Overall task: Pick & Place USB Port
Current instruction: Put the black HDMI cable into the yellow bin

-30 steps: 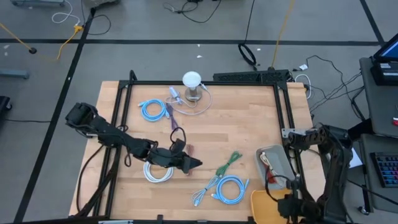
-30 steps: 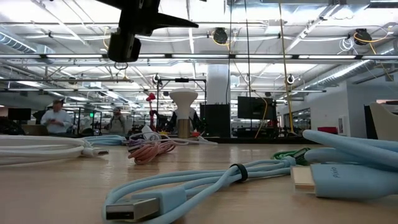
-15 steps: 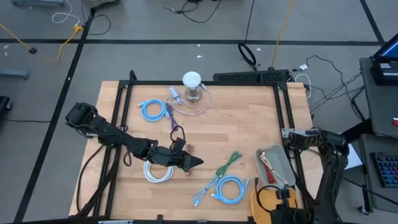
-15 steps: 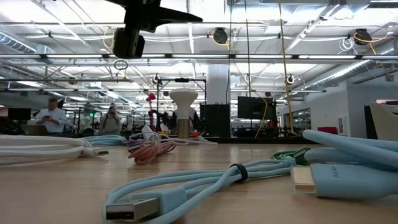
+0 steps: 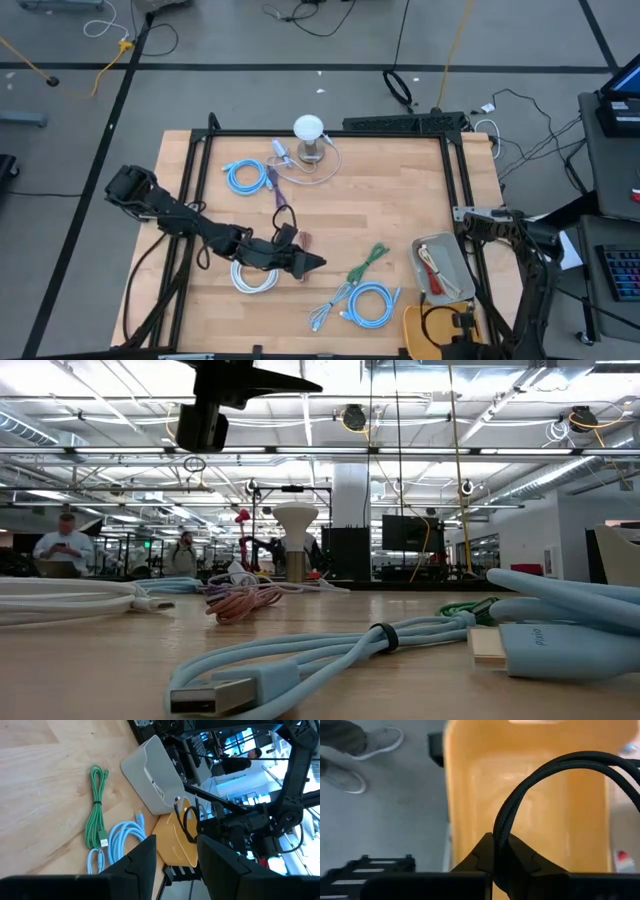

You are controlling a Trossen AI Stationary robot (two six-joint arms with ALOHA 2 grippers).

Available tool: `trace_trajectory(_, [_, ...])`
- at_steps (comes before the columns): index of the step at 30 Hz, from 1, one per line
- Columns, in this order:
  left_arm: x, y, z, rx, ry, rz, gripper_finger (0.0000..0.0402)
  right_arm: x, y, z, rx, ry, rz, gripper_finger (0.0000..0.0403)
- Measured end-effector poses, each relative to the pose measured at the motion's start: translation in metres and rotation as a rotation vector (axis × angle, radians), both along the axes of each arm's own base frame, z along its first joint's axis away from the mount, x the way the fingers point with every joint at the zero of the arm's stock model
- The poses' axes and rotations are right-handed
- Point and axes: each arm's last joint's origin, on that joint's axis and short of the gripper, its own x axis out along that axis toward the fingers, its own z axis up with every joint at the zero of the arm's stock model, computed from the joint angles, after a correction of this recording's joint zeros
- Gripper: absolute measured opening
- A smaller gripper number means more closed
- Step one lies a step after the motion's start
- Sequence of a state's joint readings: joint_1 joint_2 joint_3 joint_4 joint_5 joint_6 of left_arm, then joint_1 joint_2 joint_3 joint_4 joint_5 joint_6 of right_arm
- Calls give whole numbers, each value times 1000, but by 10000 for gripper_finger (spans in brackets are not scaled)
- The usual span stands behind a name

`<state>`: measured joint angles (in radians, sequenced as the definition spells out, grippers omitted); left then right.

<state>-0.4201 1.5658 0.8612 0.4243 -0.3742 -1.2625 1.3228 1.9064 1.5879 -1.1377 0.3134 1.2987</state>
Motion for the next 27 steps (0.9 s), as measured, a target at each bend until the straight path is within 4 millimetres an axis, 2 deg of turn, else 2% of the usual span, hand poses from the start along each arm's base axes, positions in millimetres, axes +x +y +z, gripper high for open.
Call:
trace_trajectory(5, [0, 0, 0, -1, 0, 3, 145, 3, 12, 2, 123, -31, 28, 13])
trace_trajectory(13, [0, 0, 0, -3, -1, 3, 145, 2, 11, 1, 96, -26, 56, 14])
trace_trajectory(21, [0, 0, 0, 1, -2, 16, 145, 2, 11, 1, 116, -25, 0, 101])
trace_trajectory(27, [0, 0, 0, 2, -2, 17, 145, 6, 10, 1, 120, -25, -28, 131])
